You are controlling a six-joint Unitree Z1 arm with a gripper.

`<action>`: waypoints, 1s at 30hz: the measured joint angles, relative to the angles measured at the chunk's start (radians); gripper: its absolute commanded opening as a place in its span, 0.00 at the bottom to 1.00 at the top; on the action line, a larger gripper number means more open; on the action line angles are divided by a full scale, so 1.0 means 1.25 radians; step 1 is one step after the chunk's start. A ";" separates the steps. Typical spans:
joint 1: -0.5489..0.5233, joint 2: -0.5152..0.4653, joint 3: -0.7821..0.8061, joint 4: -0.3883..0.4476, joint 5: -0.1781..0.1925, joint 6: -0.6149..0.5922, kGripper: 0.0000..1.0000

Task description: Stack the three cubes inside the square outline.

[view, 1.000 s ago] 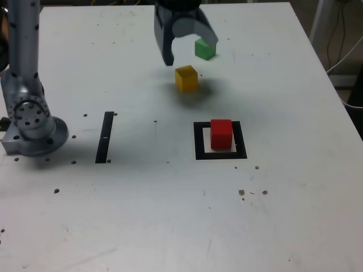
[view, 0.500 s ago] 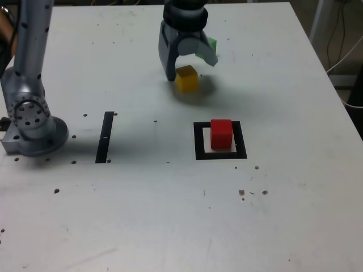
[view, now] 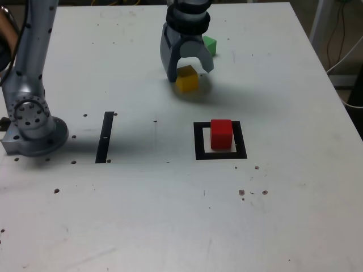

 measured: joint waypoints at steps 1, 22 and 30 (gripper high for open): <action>0.000 0.000 0.000 0.000 -0.001 0.000 0.52; -0.006 0.007 0.001 -0.011 -0.038 0.000 0.29; -0.013 0.003 0.002 -0.022 -0.033 0.000 0.22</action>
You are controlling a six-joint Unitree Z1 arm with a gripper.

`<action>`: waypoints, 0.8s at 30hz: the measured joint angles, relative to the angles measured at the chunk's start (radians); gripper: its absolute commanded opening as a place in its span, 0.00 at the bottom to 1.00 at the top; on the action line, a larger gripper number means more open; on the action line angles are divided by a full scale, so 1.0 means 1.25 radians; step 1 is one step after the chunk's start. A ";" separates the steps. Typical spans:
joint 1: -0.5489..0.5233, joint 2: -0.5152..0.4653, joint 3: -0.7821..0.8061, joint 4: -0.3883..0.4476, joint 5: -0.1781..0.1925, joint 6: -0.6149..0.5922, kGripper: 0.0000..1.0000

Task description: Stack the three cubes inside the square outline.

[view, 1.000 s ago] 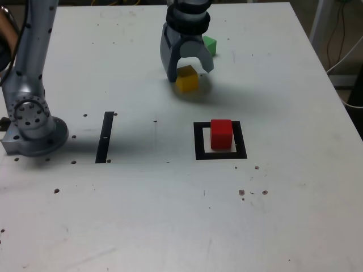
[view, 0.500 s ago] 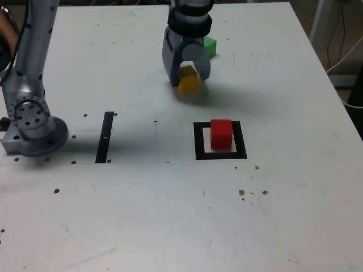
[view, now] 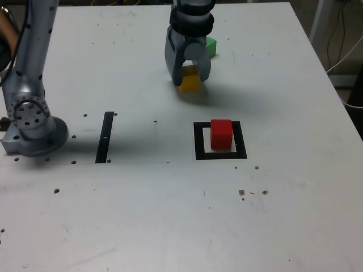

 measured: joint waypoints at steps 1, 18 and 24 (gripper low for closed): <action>-0.003 -0.001 0.001 -0.001 0.002 0.000 0.22; -0.311 -0.113 -0.079 0.152 -0.048 -0.086 0.22; -0.422 -0.125 -0.083 0.181 -0.049 -0.186 0.22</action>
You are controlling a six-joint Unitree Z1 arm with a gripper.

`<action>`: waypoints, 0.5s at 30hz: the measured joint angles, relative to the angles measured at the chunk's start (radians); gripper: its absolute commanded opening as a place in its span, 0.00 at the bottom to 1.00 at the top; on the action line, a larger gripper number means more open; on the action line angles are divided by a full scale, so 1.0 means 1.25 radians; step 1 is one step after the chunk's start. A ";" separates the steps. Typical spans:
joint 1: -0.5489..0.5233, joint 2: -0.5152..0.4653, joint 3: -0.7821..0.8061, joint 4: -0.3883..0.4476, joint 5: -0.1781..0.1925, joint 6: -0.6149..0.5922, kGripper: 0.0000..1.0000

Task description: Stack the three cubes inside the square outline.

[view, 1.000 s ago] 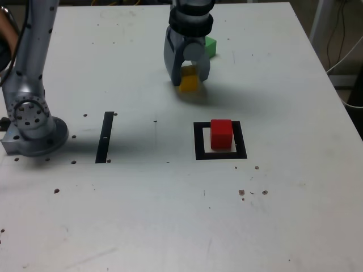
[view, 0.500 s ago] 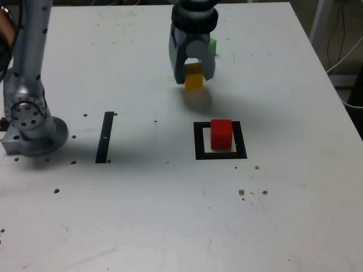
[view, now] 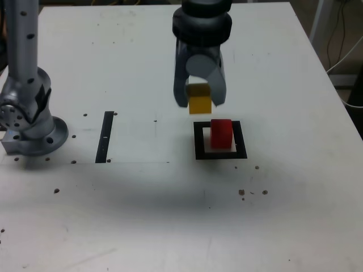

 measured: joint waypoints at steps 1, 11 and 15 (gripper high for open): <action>-0.012 0.000 -0.005 0.002 0.000 -0.010 0.22; -0.035 0.021 -0.041 0.010 -0.011 -0.023 0.22; -0.036 0.051 -0.048 0.008 -0.020 -0.021 0.22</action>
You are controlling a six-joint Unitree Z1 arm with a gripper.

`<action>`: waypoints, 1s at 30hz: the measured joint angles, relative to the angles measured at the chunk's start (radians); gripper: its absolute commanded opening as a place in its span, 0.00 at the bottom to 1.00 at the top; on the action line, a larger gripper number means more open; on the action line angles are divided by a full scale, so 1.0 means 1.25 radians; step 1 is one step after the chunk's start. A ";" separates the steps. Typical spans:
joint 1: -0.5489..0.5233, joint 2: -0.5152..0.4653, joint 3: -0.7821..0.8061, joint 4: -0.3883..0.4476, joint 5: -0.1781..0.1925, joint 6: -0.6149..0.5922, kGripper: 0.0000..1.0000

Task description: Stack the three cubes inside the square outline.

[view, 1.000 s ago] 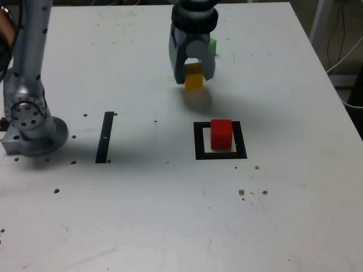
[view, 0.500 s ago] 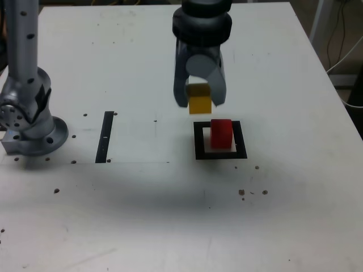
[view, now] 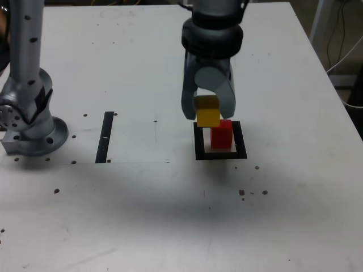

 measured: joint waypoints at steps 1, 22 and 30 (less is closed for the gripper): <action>0.000 0.004 -0.001 -0.001 0.000 0.001 0.22; 0.001 0.048 -0.007 -0.032 0.005 0.033 0.25; 0.009 0.053 0.000 -0.036 0.013 0.038 0.26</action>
